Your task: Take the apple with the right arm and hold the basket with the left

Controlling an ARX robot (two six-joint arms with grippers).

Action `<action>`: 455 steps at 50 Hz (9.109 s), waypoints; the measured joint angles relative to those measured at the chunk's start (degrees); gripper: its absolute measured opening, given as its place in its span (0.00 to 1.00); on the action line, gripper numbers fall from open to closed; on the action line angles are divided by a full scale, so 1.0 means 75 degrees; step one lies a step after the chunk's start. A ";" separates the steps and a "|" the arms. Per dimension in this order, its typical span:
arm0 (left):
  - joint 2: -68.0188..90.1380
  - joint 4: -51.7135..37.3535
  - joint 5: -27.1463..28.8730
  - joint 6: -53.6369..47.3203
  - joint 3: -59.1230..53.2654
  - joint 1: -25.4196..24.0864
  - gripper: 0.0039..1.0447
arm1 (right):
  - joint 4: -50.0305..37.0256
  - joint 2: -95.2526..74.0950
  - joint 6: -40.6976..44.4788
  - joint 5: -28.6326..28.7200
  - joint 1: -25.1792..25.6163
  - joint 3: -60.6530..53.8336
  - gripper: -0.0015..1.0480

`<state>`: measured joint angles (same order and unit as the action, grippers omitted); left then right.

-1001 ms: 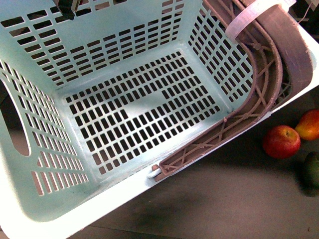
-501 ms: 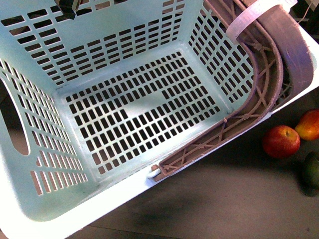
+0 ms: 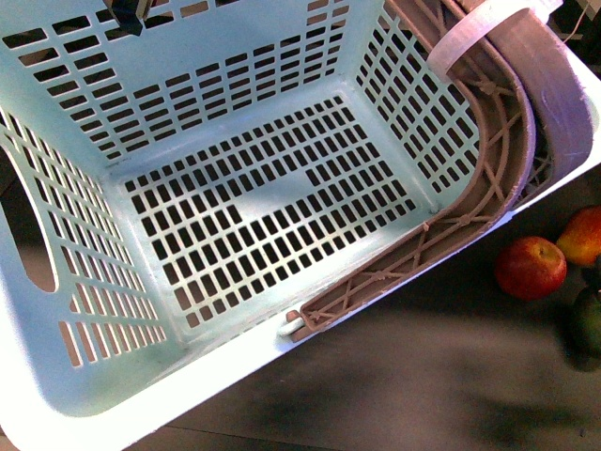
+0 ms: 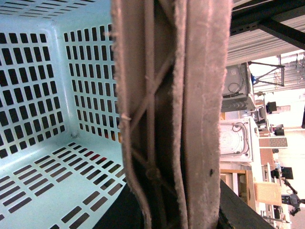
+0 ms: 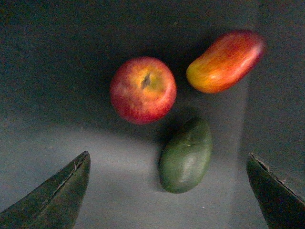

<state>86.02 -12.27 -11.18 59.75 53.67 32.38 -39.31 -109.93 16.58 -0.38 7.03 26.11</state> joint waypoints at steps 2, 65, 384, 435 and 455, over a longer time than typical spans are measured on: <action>0.0000 0.0000 -0.0003 0.0003 -0.0003 0.0000 0.17 | 0.0052 -0.0344 0.0026 0.0017 -0.0026 0.0192 0.92; -0.0003 0.0000 0.0003 0.0003 0.0000 0.0000 0.17 | 0.1935 -0.4164 -0.0198 -0.0402 -0.0452 0.4529 0.92; 0.0035 0.0020 0.0224 0.0032 -0.0003 0.0050 0.17 | 0.5228 1.4609 -0.2151 0.0044 -0.0950 -0.3348 0.92; 0.1772 -0.0408 0.1929 0.2565 0.0734 -0.3241 0.17 | 0.5231 1.4615 -0.2154 0.0050 -0.0950 -0.3348 0.92; 0.2981 -0.0638 0.1719 0.3022 0.1271 -0.3649 0.17 | 0.5231 1.4615 -0.2157 0.0047 -0.0950 -0.3348 0.92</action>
<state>108.38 -17.06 1.72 82.41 63.20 5.02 -0.08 -0.32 0.40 -0.03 -0.10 0.99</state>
